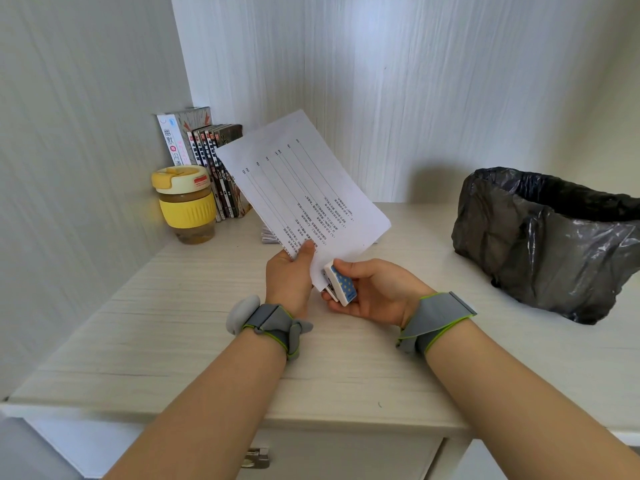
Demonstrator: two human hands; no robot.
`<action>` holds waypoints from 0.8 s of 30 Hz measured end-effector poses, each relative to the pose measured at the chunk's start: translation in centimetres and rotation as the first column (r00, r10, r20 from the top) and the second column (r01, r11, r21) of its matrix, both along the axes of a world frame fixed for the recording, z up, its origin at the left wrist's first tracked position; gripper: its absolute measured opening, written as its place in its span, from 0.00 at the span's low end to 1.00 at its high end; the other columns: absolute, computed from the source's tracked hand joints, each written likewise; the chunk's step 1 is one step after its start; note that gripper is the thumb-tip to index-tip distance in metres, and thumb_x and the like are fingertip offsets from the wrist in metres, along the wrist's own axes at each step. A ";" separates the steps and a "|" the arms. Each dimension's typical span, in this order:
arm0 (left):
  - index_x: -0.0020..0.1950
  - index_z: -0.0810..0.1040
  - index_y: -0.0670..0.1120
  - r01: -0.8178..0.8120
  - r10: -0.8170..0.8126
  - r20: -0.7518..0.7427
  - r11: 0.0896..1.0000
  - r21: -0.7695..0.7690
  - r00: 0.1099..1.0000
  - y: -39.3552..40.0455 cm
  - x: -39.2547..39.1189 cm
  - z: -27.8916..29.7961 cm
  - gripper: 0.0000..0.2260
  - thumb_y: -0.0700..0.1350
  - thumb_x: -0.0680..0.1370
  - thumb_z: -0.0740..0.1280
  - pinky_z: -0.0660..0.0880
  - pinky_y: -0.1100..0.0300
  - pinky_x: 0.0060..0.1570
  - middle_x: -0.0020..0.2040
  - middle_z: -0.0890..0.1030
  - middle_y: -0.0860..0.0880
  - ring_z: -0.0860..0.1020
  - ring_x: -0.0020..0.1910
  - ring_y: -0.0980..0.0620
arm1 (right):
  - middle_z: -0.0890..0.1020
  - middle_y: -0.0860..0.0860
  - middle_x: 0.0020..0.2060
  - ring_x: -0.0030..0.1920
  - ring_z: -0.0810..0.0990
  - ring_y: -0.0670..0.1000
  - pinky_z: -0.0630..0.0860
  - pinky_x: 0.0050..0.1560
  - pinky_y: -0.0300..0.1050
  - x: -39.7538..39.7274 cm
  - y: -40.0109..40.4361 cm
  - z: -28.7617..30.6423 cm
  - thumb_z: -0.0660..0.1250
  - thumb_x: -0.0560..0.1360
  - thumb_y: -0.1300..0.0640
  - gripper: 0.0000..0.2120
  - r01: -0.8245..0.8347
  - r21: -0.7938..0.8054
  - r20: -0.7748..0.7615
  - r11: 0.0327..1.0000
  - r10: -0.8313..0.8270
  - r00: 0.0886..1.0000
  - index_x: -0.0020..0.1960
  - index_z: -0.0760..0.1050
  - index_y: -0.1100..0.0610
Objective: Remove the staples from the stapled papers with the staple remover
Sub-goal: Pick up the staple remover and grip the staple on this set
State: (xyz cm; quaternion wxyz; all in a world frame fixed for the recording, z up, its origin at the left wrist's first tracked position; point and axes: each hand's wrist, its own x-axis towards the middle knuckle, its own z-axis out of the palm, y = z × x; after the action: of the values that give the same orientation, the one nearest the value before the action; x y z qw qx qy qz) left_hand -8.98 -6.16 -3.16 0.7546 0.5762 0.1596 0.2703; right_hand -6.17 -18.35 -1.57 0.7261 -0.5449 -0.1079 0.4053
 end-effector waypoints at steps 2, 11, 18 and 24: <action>0.54 0.77 0.43 -0.004 0.004 -0.010 1.000 -0.002 1.000 -0.1 -0.1 0.1 0.08 0.42 0.77 0.64 0.74 0.58 0.47 0.57 0.80 0.40 0.80 0.51 0.44 | 0.81 0.53 0.38 0.40 0.78 0.53 0.78 0.43 0.43 0.0 0.0 0.0 0.65 0.73 0.57 0.06 -0.007 -0.018 0.022 1.000 0.008 1.000 0.46 0.76 0.59; 0.54 0.77 0.44 0.033 -0.033 -0.027 0.999 0.005 0.999 -0.2 -0.3 0.3 0.07 0.42 0.77 0.63 0.74 0.45 0.59 0.57 0.80 0.41 0.78 0.56 0.41 | 0.79 0.53 0.39 0.39 0.78 0.51 0.78 0.43 0.41 0.0 0.1 -0.1 0.64 0.74 0.54 0.07 -0.025 -0.098 0.084 0.995 0.034 0.996 0.45 0.76 0.58; 0.43 0.78 0.49 0.062 -0.062 -0.014 0.998 -0.015 0.998 -0.1 -0.2 0.1 0.05 0.42 0.77 0.63 0.76 0.48 0.55 0.48 0.80 0.47 0.79 0.48 0.47 | 0.79 0.53 0.38 0.39 0.78 0.51 0.76 0.44 0.41 0.0 0.1 0.0 0.65 0.74 0.55 0.07 -0.011 -0.131 0.091 0.991 0.023 0.996 0.45 0.76 0.58; 0.43 0.78 0.49 0.069 -0.069 -0.002 0.997 -0.024 0.998 0.0 -0.1 0.0 0.06 0.42 0.77 0.63 0.77 0.50 0.49 0.48 0.80 0.47 0.79 0.47 0.46 | 0.79 0.52 0.36 0.34 0.78 0.48 0.78 0.38 0.38 0.0 0.1 0.0 0.66 0.73 0.55 0.06 0.015 -0.146 0.097 0.989 0.000 0.995 0.44 0.76 0.58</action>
State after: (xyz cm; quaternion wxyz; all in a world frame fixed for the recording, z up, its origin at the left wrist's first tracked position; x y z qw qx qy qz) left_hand -9.08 -6.19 -3.14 0.7702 0.5725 0.1439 0.2414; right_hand -6.20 -18.21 -1.57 0.6796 -0.6161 -0.1110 0.3824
